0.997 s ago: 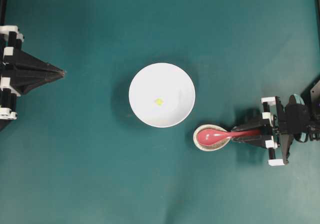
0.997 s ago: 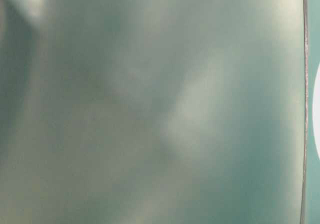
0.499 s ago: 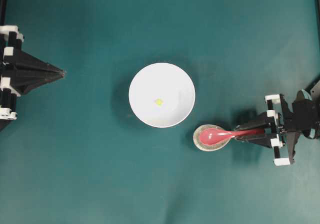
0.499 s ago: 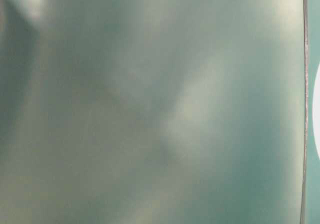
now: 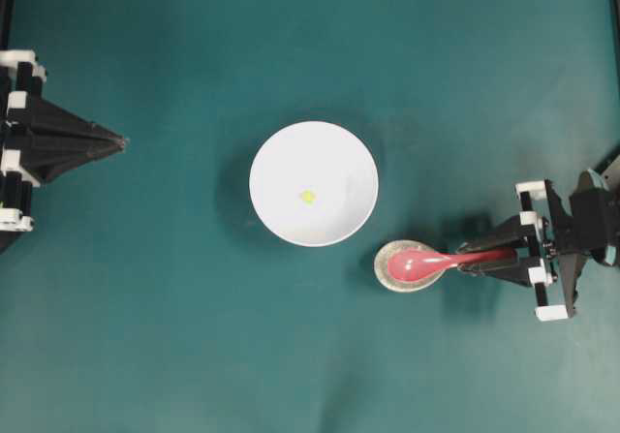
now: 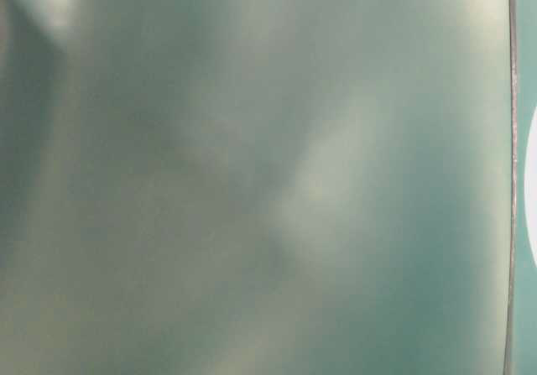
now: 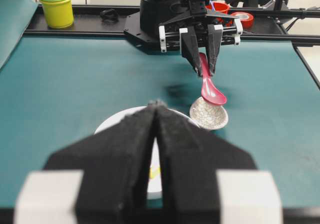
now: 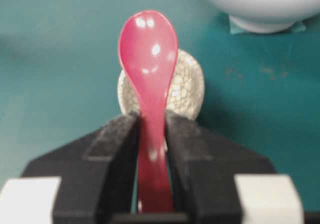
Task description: Scoop the yellow hexagonal prism block from the bowl with a spoon using the right arm.
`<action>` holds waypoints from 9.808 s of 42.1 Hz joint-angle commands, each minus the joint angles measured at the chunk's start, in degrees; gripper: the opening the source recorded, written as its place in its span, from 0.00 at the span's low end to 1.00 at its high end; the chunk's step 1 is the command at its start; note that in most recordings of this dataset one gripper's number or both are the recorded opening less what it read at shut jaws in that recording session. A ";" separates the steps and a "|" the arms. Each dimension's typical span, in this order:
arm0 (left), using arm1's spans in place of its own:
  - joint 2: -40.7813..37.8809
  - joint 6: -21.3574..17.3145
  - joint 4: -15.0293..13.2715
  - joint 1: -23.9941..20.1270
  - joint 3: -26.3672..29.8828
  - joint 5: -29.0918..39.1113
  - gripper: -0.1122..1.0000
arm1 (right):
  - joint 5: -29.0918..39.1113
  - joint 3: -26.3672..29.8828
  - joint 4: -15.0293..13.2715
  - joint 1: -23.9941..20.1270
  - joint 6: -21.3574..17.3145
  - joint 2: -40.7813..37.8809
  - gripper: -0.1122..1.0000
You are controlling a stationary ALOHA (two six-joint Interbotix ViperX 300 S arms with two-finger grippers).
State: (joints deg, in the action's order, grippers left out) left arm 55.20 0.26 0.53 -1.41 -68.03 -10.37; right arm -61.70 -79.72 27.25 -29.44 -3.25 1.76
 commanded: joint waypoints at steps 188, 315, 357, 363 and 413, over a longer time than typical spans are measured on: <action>-0.70 -0.26 0.18 0.53 0.35 3.25 0.10 | 1.49 -0.62 -5.54 3.16 2.99 5.62 0.59; -0.44 0.26 0.09 0.97 0.26 2.37 0.10 | 2.90 3.08 -3.08 5.98 -2.20 6.15 0.31; -0.79 0.09 0.09 0.97 0.26 1.05 0.10 | 80.77 37.97 -5.63 35.95 8.70 17.49 0.31; -0.79 0.09 0.18 0.97 0.26 1.49 0.10 | 88.68 42.80 -6.68 37.79 8.44 14.59 0.31; -0.88 -0.35 0.26 1.05 0.18 1.85 0.10 | 110.57 59.41 -13.54 38.50 6.68 -3.25 0.31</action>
State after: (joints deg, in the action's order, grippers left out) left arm 54.84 0.00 0.53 -0.44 -68.47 -8.26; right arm 49.48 -21.36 13.80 9.23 3.16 -1.93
